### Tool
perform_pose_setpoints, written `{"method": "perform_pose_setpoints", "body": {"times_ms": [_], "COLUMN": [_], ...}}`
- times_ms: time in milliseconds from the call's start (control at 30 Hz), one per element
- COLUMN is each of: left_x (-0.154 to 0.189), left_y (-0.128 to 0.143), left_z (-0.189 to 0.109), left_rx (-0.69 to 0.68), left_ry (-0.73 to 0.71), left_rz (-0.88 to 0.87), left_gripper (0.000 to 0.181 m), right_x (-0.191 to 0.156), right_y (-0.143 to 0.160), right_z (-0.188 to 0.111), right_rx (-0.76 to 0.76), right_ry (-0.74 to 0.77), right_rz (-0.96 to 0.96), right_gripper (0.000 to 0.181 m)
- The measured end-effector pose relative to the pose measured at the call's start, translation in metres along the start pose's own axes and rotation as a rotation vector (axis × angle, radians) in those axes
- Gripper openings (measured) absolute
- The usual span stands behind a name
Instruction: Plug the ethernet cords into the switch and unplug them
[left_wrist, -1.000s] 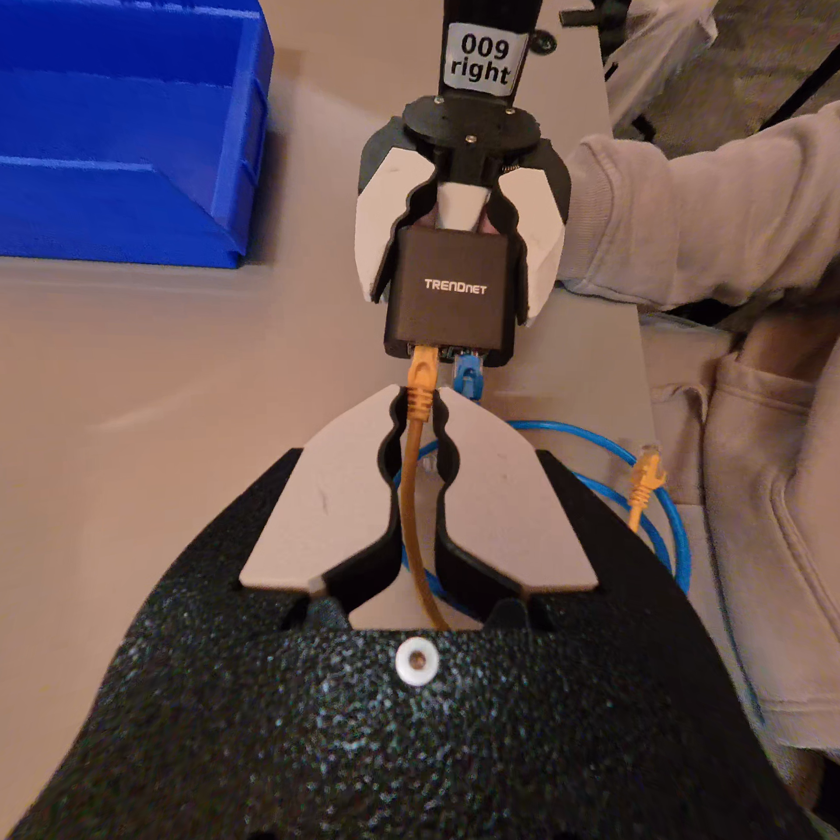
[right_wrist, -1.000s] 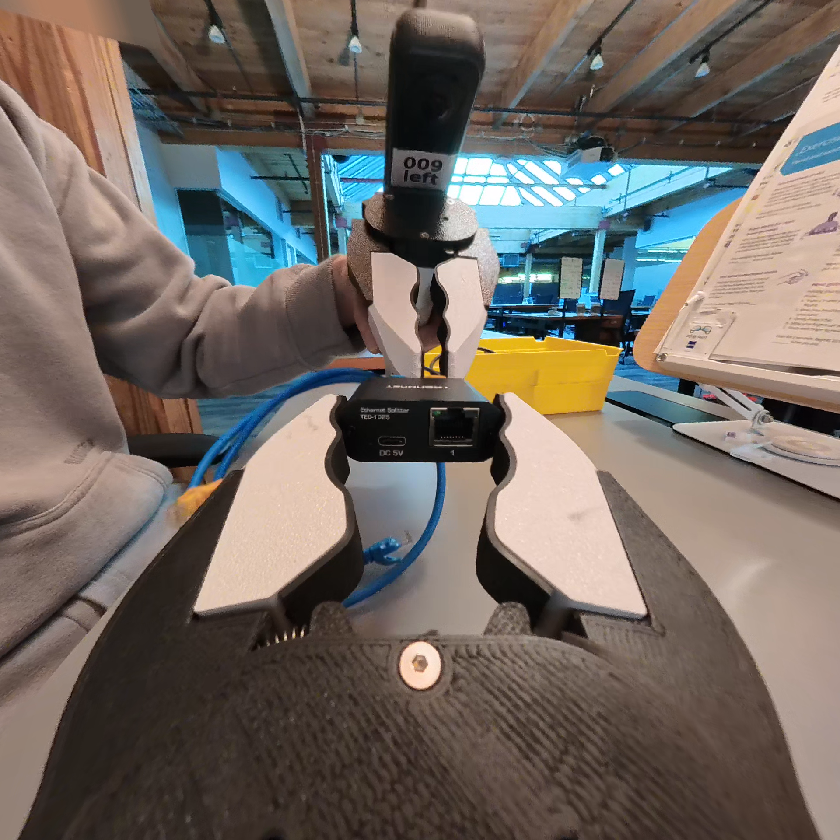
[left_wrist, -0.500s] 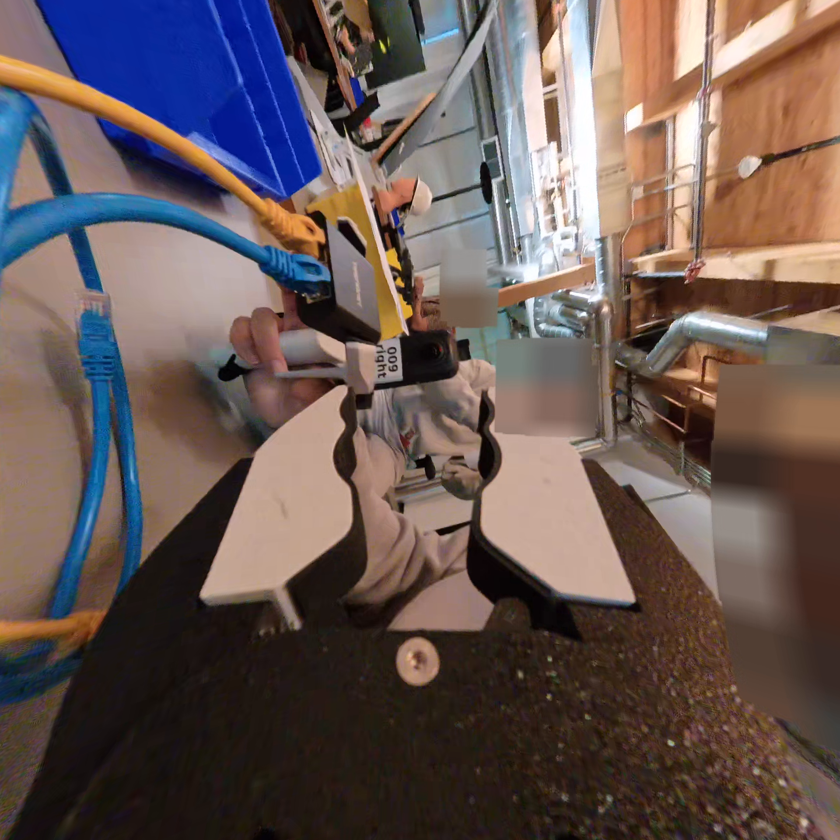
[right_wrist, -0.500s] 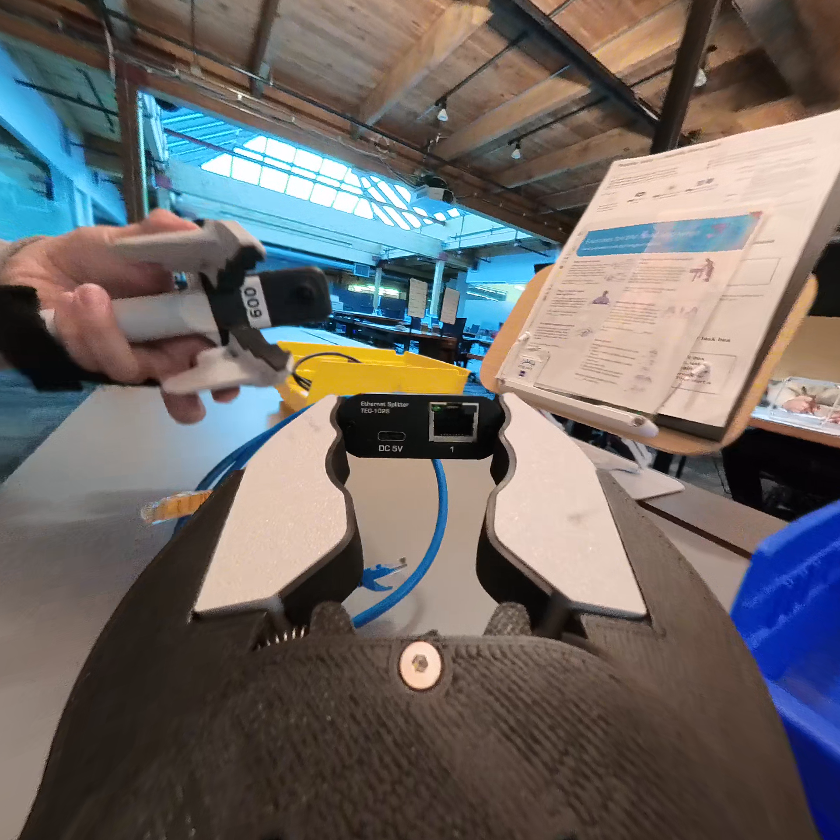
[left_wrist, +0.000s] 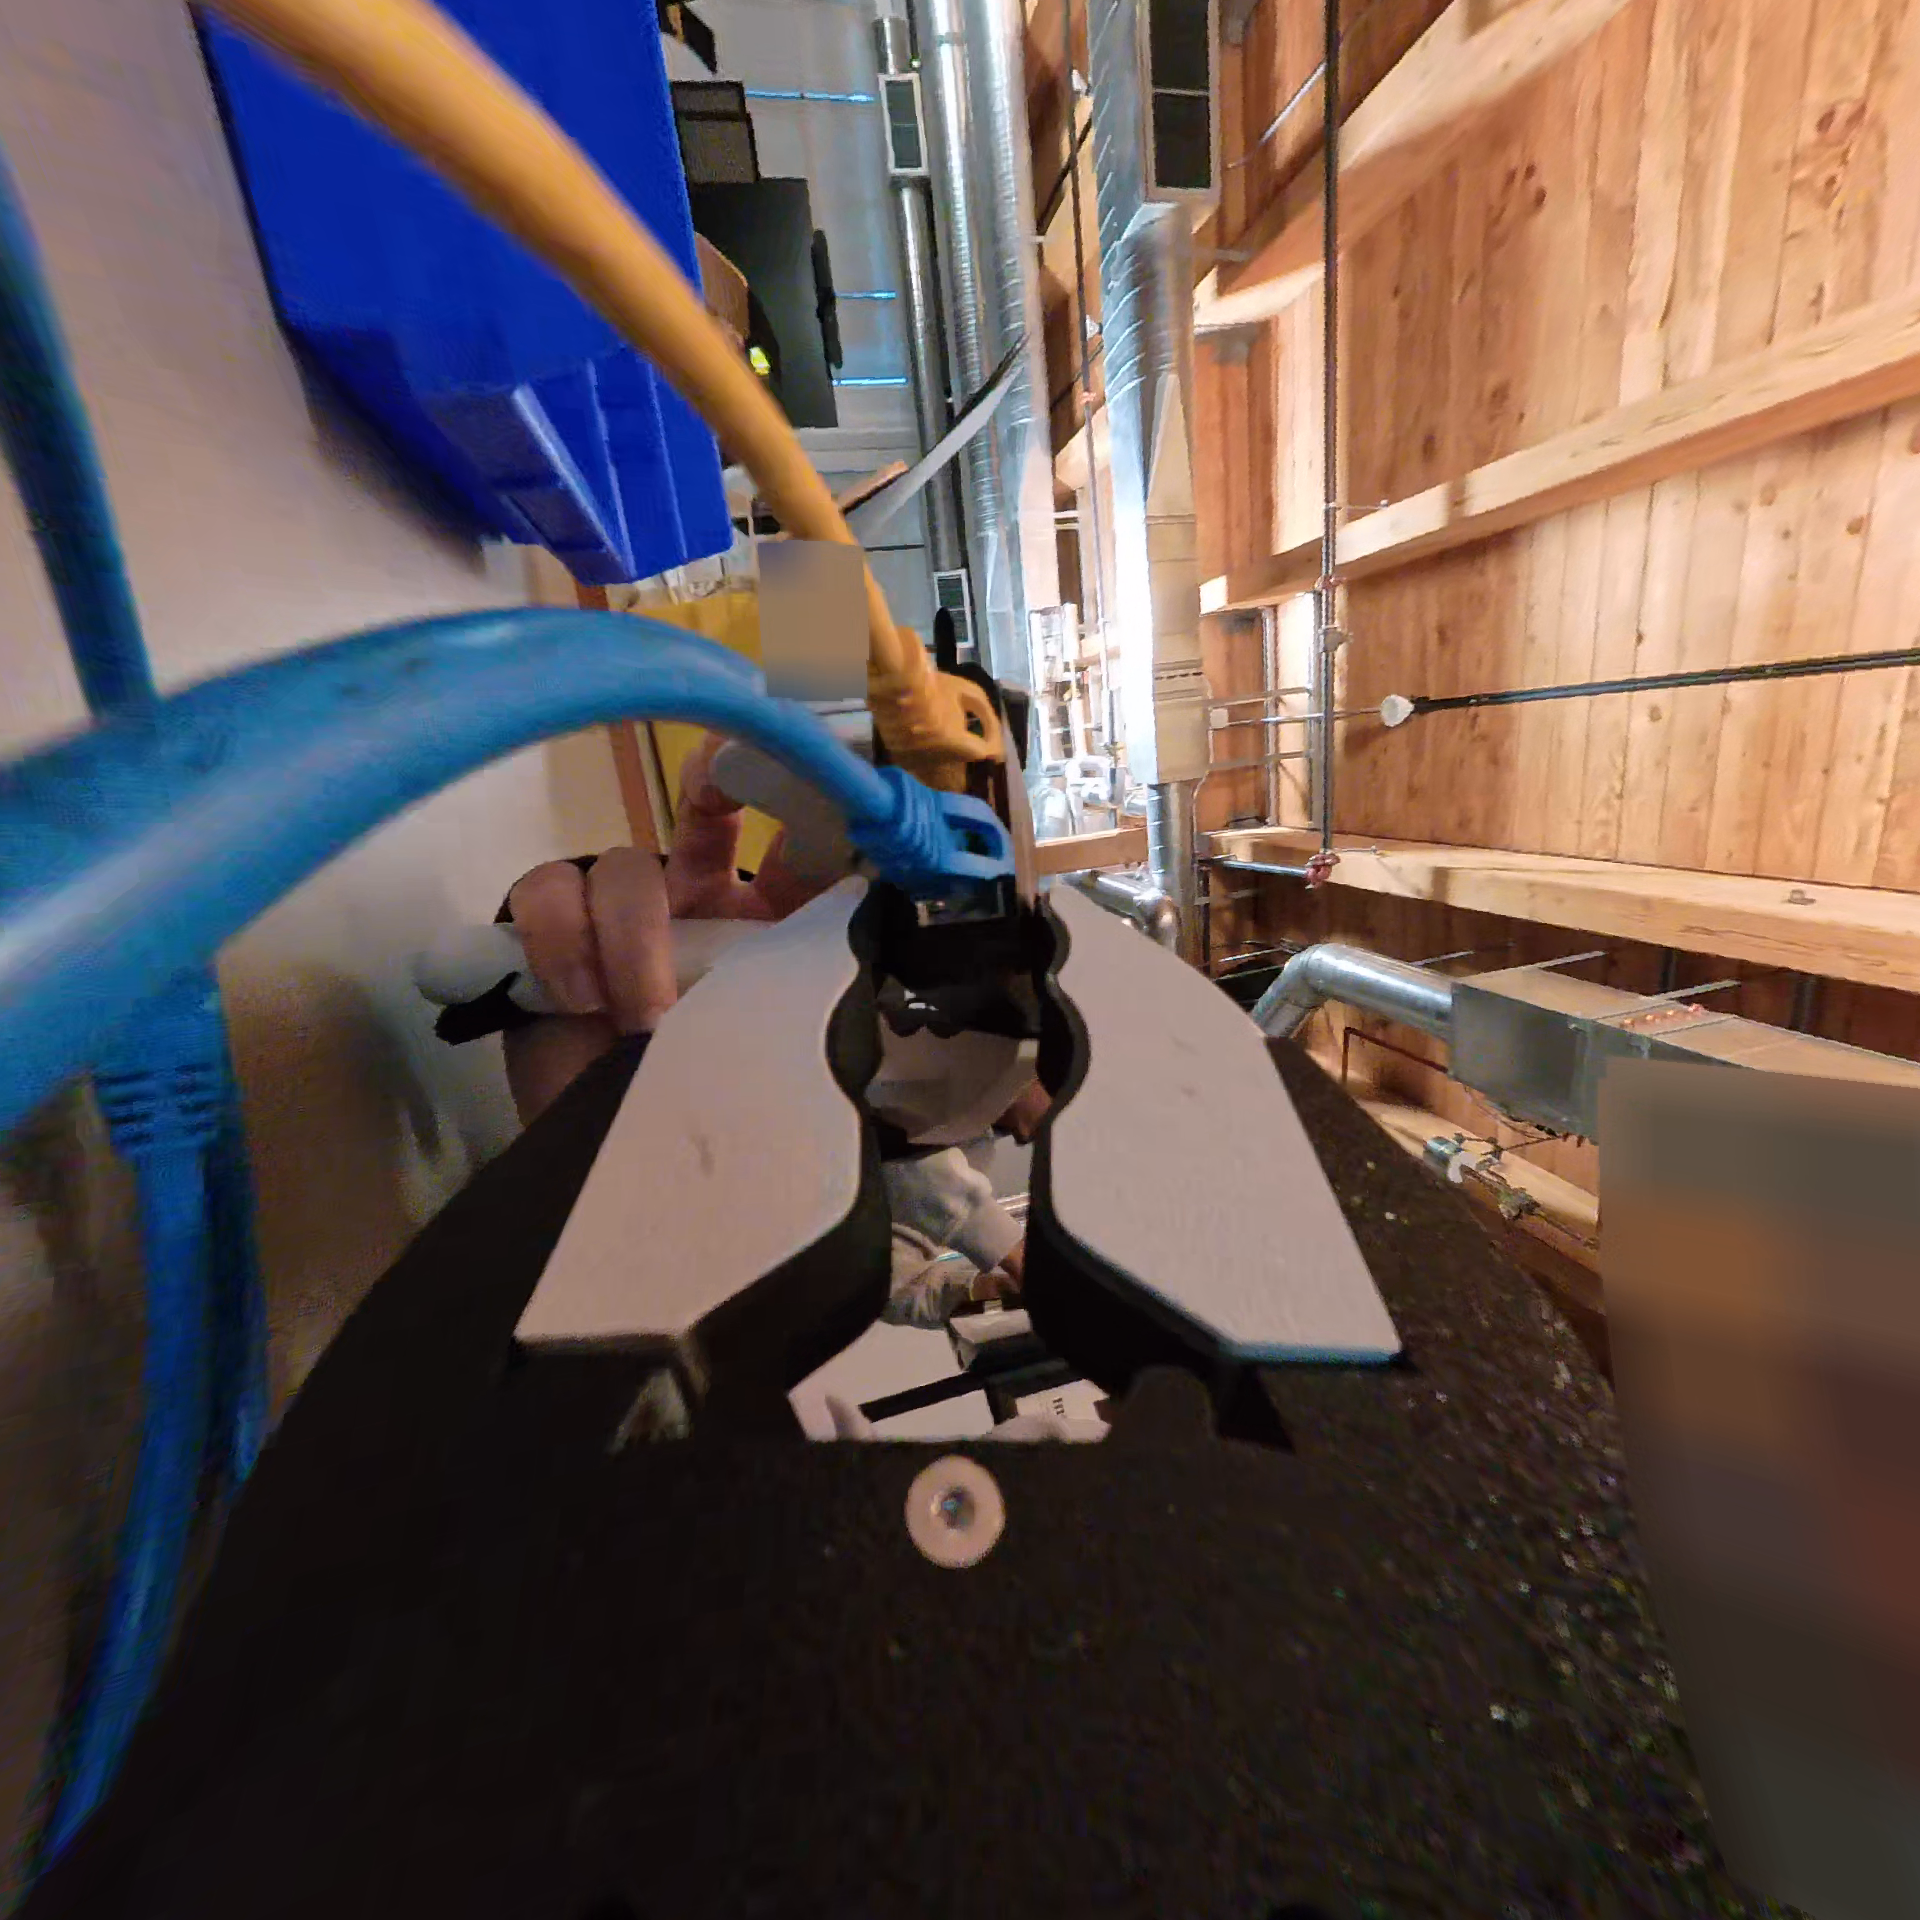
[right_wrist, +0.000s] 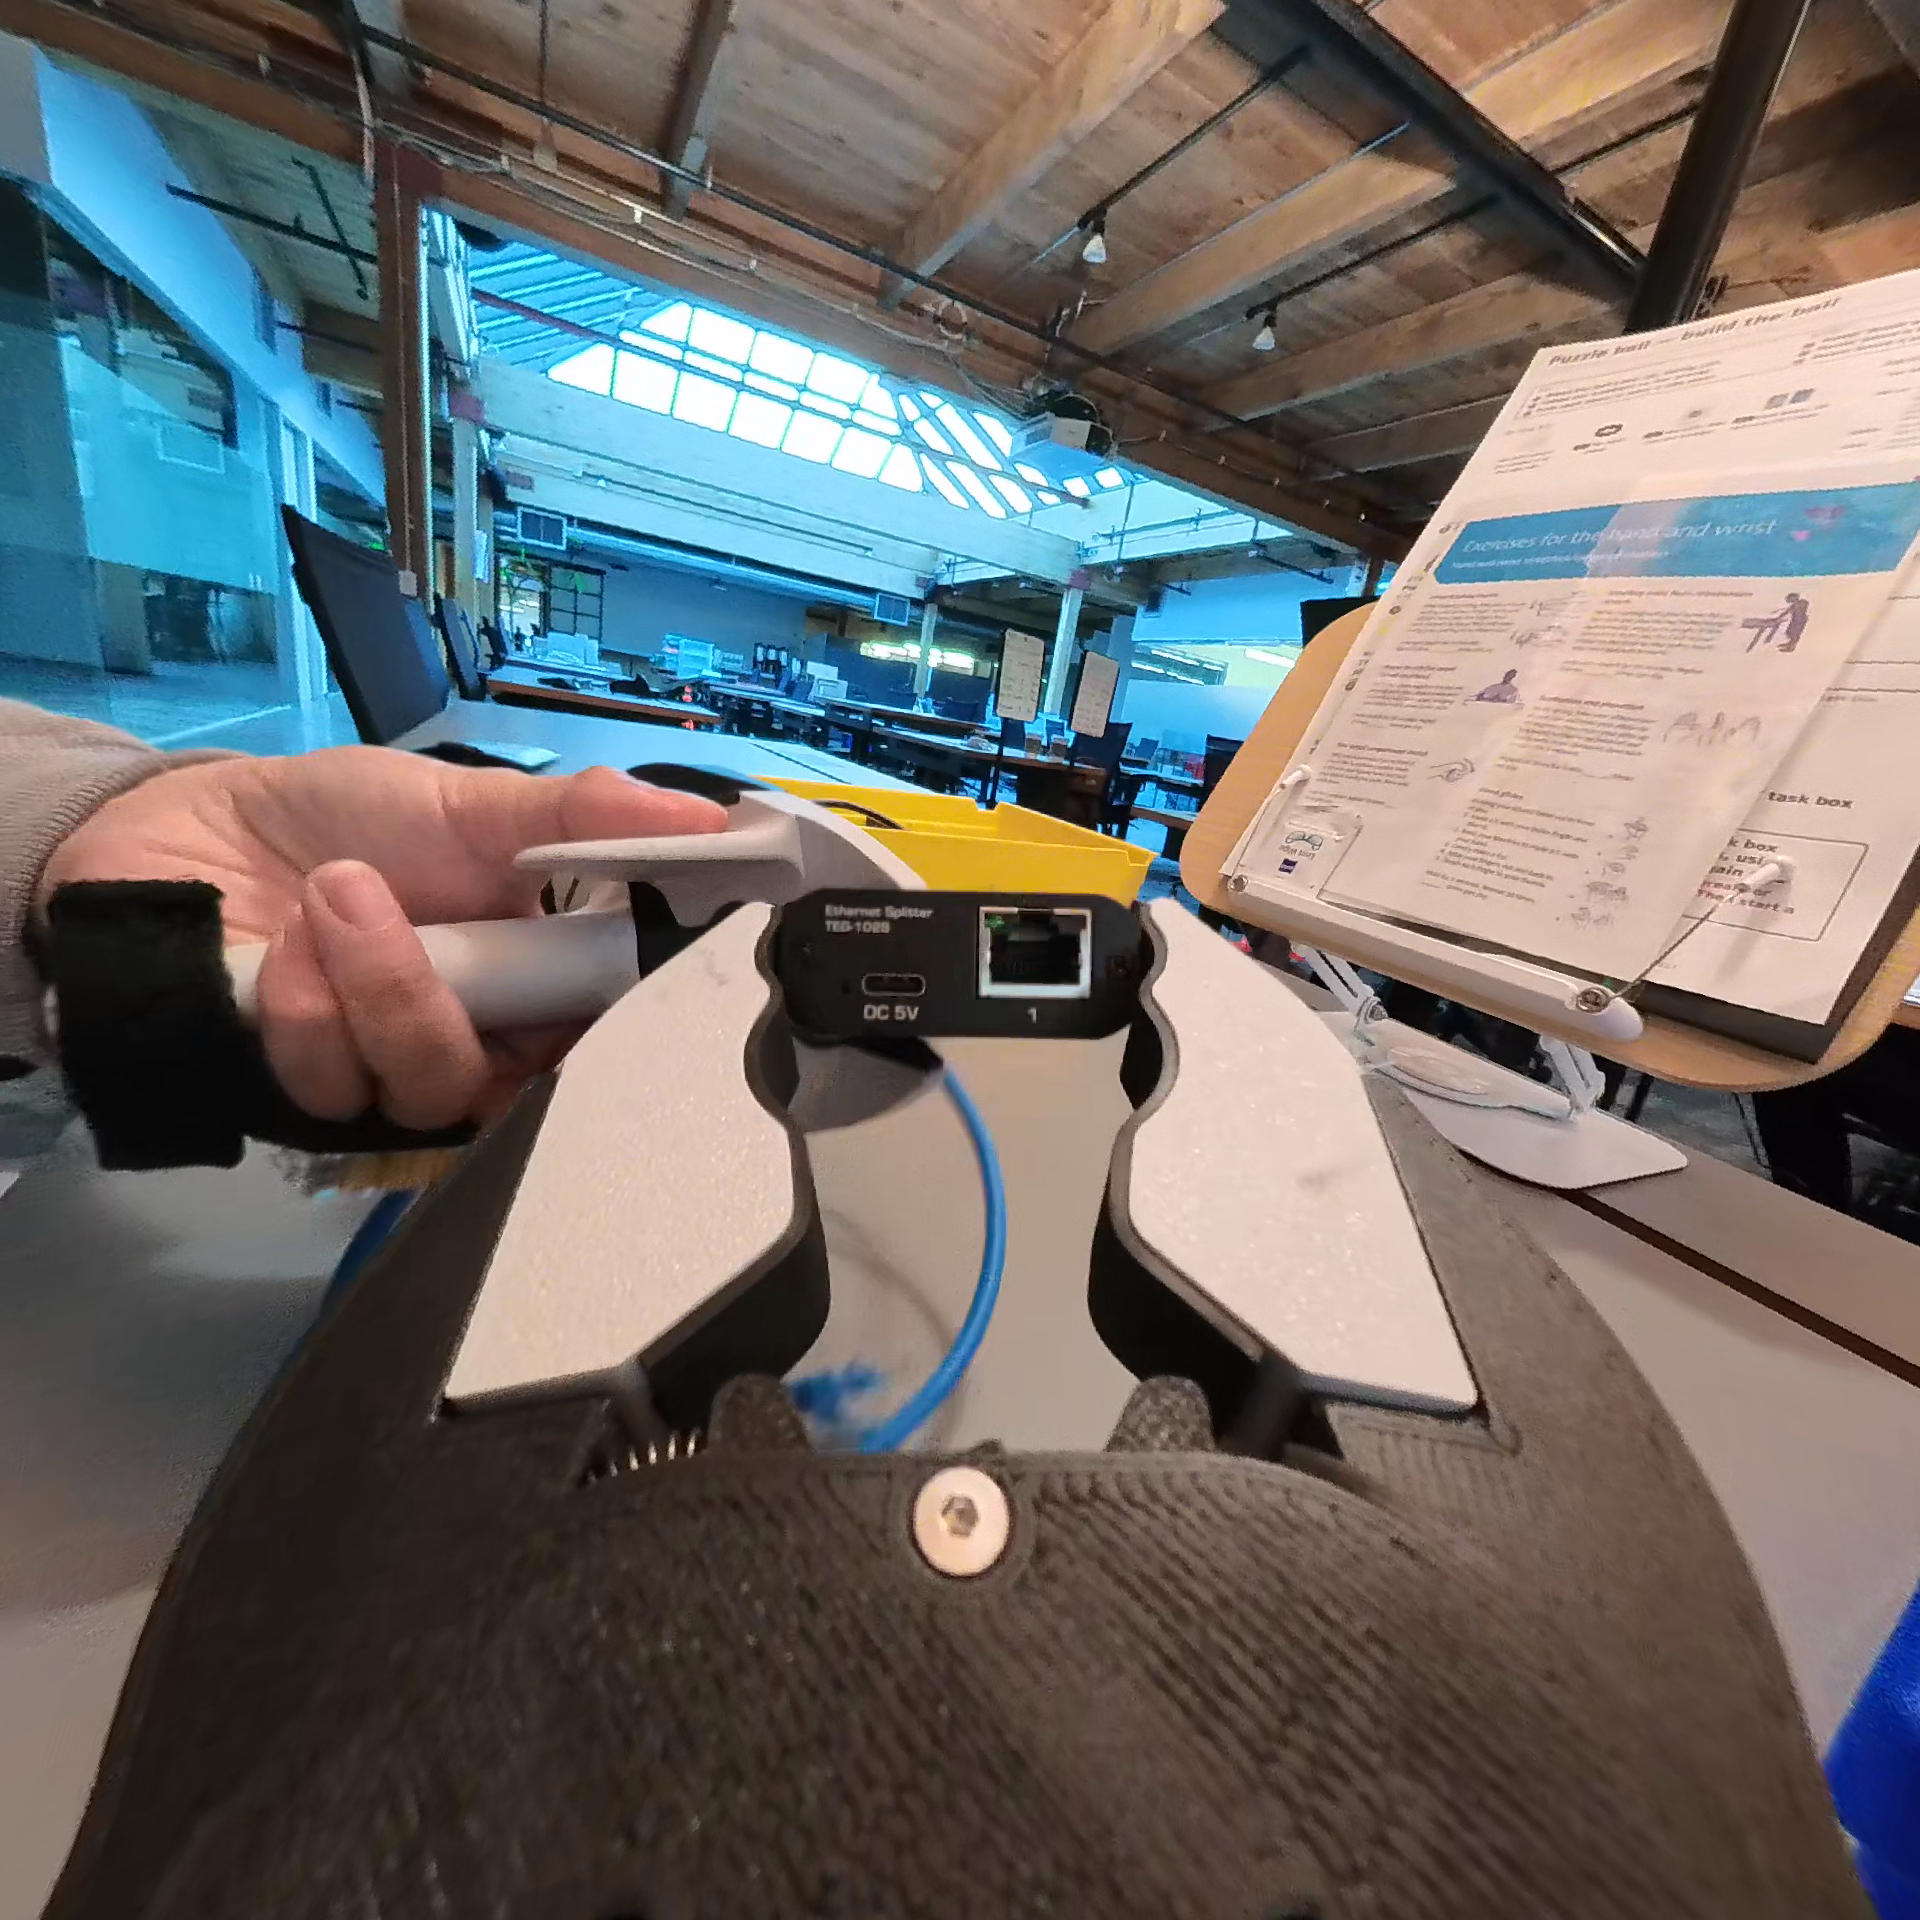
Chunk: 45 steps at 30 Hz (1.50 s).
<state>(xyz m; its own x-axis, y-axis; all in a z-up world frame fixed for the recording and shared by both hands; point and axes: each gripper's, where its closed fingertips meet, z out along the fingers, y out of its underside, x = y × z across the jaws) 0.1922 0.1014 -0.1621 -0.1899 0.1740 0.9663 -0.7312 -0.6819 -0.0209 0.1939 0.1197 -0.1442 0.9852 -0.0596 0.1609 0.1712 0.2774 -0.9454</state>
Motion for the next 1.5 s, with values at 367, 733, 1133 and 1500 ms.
{"method": "perform_pose_setpoints", "body": {"times_ms": [367, 733, 1133, 1500], "left_x": [0.002, 0.013, 0.022, 0.031], "left_y": [-0.010, 0.009, -0.035, -0.037], "left_z": [-0.038, -0.067, -0.054, -0.012], "left_rx": [-0.653, -1.317, -0.947, -0.060], "left_ry": [-0.254, -0.317, -0.516, -0.579], "left_rz": [0.459, 0.582, 1.097, 1.829], "left_gripper": [0.024, 0.024, 0.084, 0.069], "right_x": [-0.001, -0.053, 0.007, 0.025], "right_y": [0.019, 0.007, -0.012, -0.020], "right_z": [-0.003, 0.024, 0.030, 0.024], "right_rx": [-0.465, -0.332, 0.091, 0.428], "right_ry": [-0.102, -0.381, -0.089, 0.089], "right_rz": [0.547, 0.967, 1.061, 1.350], "right_gripper": [0.088, 0.026, 0.023, 0.023]}}
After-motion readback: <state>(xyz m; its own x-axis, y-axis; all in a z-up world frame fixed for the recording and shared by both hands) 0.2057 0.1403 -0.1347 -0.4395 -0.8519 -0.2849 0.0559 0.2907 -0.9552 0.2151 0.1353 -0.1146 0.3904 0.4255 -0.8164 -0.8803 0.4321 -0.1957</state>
